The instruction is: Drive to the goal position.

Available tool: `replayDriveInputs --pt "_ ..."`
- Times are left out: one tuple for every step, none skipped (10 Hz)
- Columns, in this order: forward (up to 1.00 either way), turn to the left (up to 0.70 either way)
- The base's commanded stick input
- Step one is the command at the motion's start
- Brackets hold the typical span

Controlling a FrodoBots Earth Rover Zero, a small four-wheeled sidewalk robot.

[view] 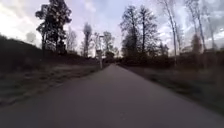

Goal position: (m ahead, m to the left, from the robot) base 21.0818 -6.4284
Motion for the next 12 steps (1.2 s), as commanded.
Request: replayDriveInputs --pt "1.00 0.01" --pt "1.00 0.01" --pt "1.00 0.01" --pt "1.00 0.01" --pt "1.00 0.01" --pt "1.00 0.01" --pt "1.00 0.01" --pt "1.00 0.01" --pt "1.00 0.01" --pt "1.00 0.01" --pt "1.00 0.01" --pt "1.00 0.01"
